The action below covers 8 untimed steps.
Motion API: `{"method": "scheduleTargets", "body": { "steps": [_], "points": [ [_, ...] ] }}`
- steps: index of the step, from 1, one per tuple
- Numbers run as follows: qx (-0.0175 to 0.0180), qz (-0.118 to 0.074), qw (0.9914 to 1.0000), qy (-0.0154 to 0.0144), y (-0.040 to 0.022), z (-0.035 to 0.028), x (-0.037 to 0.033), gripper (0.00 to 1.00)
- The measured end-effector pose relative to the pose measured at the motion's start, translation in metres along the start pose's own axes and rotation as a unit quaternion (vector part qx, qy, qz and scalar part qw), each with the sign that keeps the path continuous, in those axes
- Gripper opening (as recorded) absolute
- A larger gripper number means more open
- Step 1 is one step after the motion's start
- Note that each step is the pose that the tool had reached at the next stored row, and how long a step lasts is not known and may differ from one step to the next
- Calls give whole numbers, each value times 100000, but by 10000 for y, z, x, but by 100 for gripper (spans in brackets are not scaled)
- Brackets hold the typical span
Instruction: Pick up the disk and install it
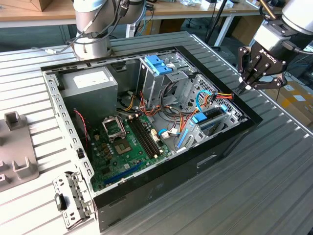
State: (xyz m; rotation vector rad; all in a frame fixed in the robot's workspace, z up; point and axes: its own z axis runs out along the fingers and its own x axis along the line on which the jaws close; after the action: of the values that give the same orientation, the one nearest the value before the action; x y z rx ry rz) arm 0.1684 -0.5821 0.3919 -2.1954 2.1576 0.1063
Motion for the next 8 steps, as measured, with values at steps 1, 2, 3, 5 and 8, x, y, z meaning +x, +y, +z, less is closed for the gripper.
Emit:
{"method": "scheduleTargets", "body": {
  "steps": [1, 2, 3, 5, 8],
  "points": [
    [-16, -171, 100000, 3, 0, 0, 0, 11],
    [-36, -388, 99999, 7, 0, -1, 0, 11],
    [-58, -623, 99998, 6, 0, 0, 0, 11],
    [-118, -1262, 99992, 1, 0, 0, 0, 11],
    [-214, -2305, 99973, 10, 0, 0, 0, 11]
  ]
}}
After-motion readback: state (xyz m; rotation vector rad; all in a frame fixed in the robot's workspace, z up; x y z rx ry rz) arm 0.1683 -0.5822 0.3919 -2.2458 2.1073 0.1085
